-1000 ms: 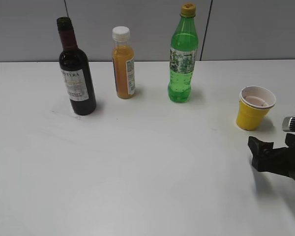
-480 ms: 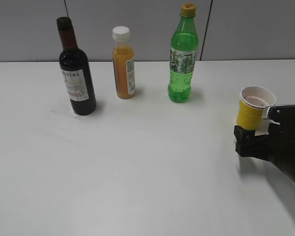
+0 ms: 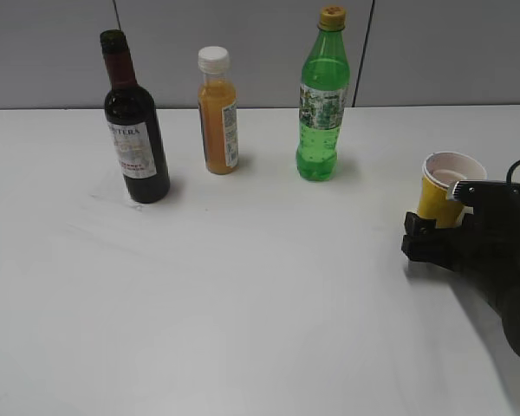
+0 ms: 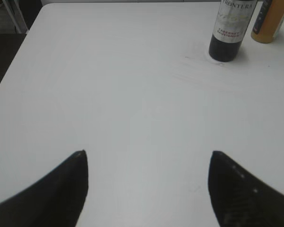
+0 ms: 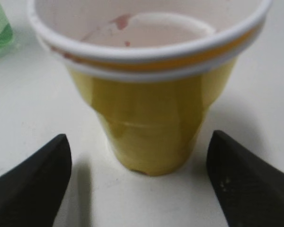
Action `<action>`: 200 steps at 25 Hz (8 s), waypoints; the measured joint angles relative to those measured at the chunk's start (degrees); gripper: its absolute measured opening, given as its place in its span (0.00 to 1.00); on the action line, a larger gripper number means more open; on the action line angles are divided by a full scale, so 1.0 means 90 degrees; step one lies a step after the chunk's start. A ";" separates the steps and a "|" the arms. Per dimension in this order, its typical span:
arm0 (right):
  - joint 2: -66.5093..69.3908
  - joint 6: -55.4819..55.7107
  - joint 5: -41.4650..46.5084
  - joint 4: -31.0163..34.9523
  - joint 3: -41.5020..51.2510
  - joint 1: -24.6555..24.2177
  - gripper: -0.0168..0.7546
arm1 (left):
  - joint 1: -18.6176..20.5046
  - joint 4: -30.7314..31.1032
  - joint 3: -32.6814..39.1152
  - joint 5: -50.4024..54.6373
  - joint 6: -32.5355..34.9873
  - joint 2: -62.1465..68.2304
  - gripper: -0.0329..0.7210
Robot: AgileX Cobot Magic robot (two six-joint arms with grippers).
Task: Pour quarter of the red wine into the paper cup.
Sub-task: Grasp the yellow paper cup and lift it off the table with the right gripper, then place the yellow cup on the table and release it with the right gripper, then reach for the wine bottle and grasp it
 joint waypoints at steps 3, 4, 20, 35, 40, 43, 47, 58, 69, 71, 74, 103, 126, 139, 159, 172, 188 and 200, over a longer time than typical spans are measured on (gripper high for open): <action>0.0168 0.0005 -0.0100 0.0137 -0.0170 -0.0006 0.91 | 0.0000 0.0000 0.0000 0.0006 0.0000 0.0000 0.82; 0.0236 0.0005 -0.0148 0.0160 -0.0251 -0.0006 0.91 | 0.0000 0.0000 0.0000 0.0006 0.0000 0.0000 0.82; 0.0852 -0.0044 -0.0662 0.0415 -0.0833 -0.0006 0.81 | 0.0000 0.0000 0.0000 0.0006 0.0000 0.0000 0.82; 0.1020 -0.0111 -0.0760 0.0543 -0.1048 -0.0006 0.78 | 0.0000 0.0000 0.0000 -0.0001 0.0000 0.0000 0.82; 0.1153 -0.0183 -0.0840 0.0600 -0.1206 -0.0006 0.78 | 0.0000 0.0000 0.0000 -0.0001 0.0000 0.0000 0.82; 0.1184 -0.0196 -0.0878 0.0607 -0.1262 -0.0006 0.78 | 0.0000 0.0000 0.0000 0.0005 0.0000 0.0000 0.82; 0.1189 -0.0202 -0.0878 0.0607 -0.1262 -0.0006 0.78 | 0.0000 0.0000 0.0000 0.0005 0.0000 0.0000 0.82; 0.1196 -0.0206 -0.0889 0.0664 -0.1262 -0.0018 0.62 | 0.0000 0.0000 0.0000 0.0005 0.0000 0.0000 0.82; 0.0684 -0.0630 -0.0432 0.0465 -0.0861 -0.0018 0.60 | 0.0000 0.0000 0.0000 0.0005 0.0000 0.0000 0.82; 0.0328 -0.0769 -0.0173 0.0229 -0.0633 -0.0018 0.60 | 0.0000 0.0000 0.0000 0.0005 0.0000 0.0000 0.82; -0.0258 -0.0852 -0.0032 -0.0310 -0.0354 -0.0018 0.60 | 0.0000 0.0000 0.0000 0.0005 0.0000 0.0000 0.82; 0.1527 0.2338 0.0023 -0.9938 -0.5105 0.0581 0.59 | 0.0000 0.0000 0.0000 0.0005 0.0000 0.0000 0.82; 0.2532 0.3406 -0.0101 -1.0655 -0.6246 0.0735 0.76 | 0.0000 0.0000 0.0000 0.0005 0.0000 0.0000 0.82; 0.2227 0.3334 -0.0215 -1.0646 -0.5494 -0.0091 0.87 | 0.0000 0.0000 0.0000 0.0005 0.0000 0.0000 0.82; -0.0579 0.2860 0.1070 -0.7334 -0.2944 -0.0631 0.82 | 0.0000 0.0000 0.0000 0.0005 0.0000 0.0000 0.82; -0.3387 0.2855 0.7793 -0.3779 -0.2787 -0.0638 0.79 | 0.0000 0.0000 0.0000 0.0005 0.0000 0.0000 0.82; -0.2539 -0.0187 1.5010 -0.0935 -0.6675 -0.1513 0.79 | 0.0000 0.0000 0.0000 0.0005 0.0000 0.0000 0.82; -0.3723 -0.0307 1.5437 -0.0957 -0.6036 -0.1540 0.79 | 0.0000 0.0000 0.0000 0.0005 0.0000 0.0000 0.82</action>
